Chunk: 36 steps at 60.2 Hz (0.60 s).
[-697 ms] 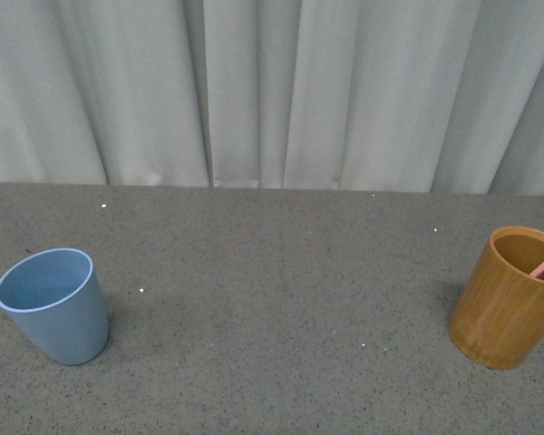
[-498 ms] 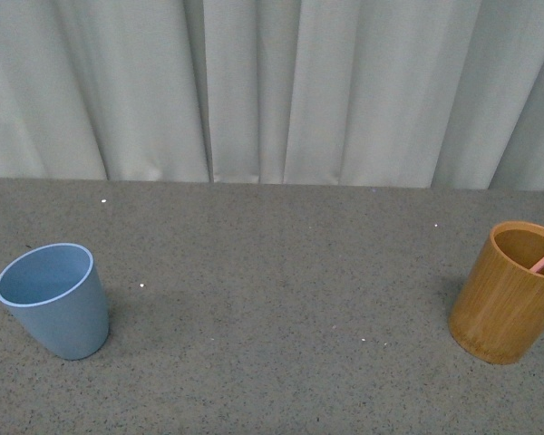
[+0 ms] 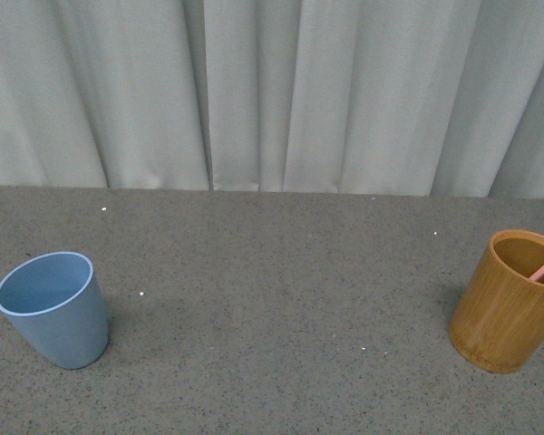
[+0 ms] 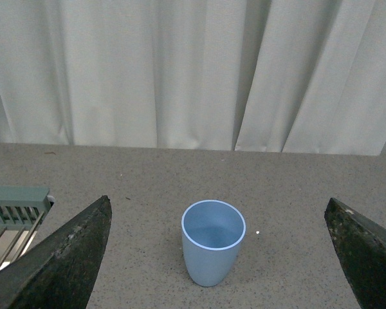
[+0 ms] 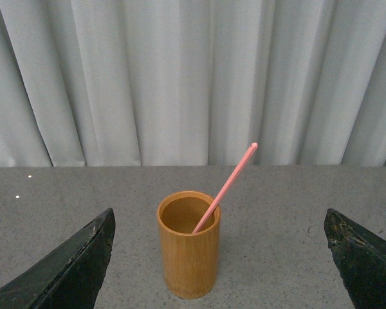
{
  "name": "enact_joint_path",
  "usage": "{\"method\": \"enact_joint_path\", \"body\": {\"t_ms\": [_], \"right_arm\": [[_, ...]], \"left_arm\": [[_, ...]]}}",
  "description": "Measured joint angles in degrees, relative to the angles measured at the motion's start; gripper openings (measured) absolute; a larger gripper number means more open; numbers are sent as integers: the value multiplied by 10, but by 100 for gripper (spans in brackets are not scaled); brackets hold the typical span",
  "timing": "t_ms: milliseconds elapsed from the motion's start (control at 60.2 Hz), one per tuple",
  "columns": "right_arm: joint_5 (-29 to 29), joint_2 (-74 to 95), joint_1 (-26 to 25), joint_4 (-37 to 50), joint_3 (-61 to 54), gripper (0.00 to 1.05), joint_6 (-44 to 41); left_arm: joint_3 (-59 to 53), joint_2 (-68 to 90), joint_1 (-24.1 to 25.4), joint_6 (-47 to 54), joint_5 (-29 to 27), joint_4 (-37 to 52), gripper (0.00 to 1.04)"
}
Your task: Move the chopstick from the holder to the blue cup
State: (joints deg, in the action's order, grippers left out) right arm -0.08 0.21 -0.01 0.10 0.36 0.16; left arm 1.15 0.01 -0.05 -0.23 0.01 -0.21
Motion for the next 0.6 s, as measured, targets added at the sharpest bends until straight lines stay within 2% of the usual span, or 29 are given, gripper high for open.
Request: {"method": "enact_joint_path", "body": {"t_ms": [598], "right_arm": [[0, 0, 0, 0, 0, 95, 0]], "left_arm": [[0, 0, 0, 0, 0, 0, 98]]}}
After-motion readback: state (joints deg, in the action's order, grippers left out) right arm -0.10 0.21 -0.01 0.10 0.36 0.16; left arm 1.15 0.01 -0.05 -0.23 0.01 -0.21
